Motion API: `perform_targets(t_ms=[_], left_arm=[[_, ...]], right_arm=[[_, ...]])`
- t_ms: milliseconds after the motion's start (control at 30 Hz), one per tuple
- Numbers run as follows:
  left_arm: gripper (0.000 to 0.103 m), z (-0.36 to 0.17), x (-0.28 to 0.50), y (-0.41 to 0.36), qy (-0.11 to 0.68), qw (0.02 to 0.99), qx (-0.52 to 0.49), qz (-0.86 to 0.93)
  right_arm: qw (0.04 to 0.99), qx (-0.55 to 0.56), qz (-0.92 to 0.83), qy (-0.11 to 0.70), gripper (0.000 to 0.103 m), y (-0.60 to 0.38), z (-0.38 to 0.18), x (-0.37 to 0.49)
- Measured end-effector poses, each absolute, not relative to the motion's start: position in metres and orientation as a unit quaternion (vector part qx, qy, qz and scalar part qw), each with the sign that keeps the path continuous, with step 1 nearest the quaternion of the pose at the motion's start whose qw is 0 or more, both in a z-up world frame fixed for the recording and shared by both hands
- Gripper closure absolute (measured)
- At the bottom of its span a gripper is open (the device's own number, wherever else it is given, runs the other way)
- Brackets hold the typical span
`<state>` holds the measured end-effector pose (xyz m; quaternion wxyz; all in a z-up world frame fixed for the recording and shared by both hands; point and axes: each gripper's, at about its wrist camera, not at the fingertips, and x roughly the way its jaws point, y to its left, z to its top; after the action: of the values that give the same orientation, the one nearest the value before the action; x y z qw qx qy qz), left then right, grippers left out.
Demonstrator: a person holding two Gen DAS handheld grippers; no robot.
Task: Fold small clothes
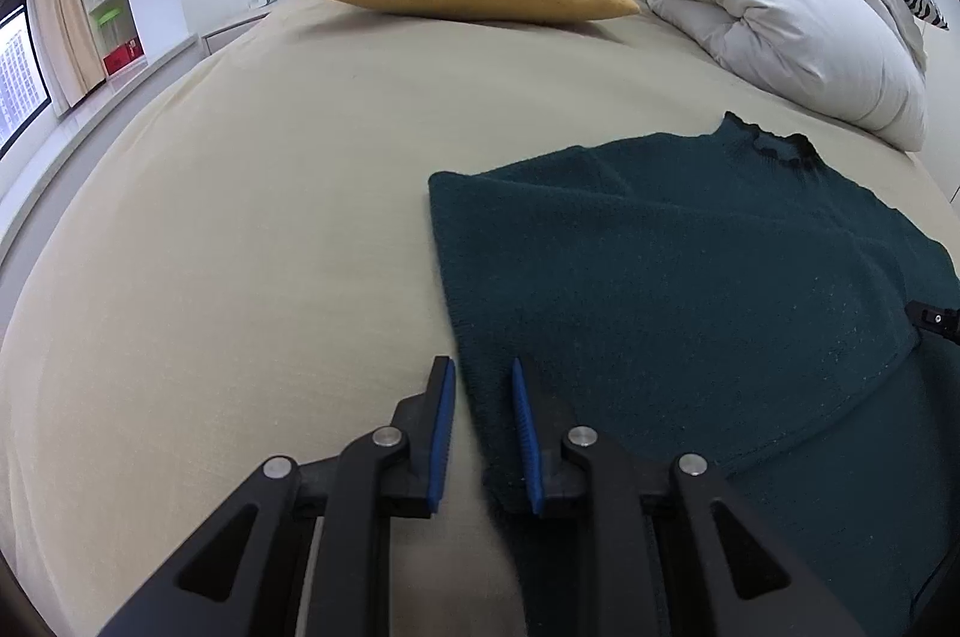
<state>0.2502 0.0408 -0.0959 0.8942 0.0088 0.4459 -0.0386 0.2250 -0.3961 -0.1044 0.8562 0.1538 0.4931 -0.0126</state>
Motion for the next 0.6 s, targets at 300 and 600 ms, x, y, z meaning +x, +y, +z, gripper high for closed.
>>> perform_targets(t_ms=[300,600], left_arm=[[0.058,-0.044,0.222,0.035,0.402,0.914,-0.033,-0.042],[0.037,-0.038,0.202,-0.03,0.423,0.884,-0.111,-0.166]], right_arm=[[0.894,0.255,-0.044,0.365,0.036,-0.482,-0.034,0.147],[0.809,0.469,-0.222,0.278,0.033,-0.689,-0.076,-0.008]])
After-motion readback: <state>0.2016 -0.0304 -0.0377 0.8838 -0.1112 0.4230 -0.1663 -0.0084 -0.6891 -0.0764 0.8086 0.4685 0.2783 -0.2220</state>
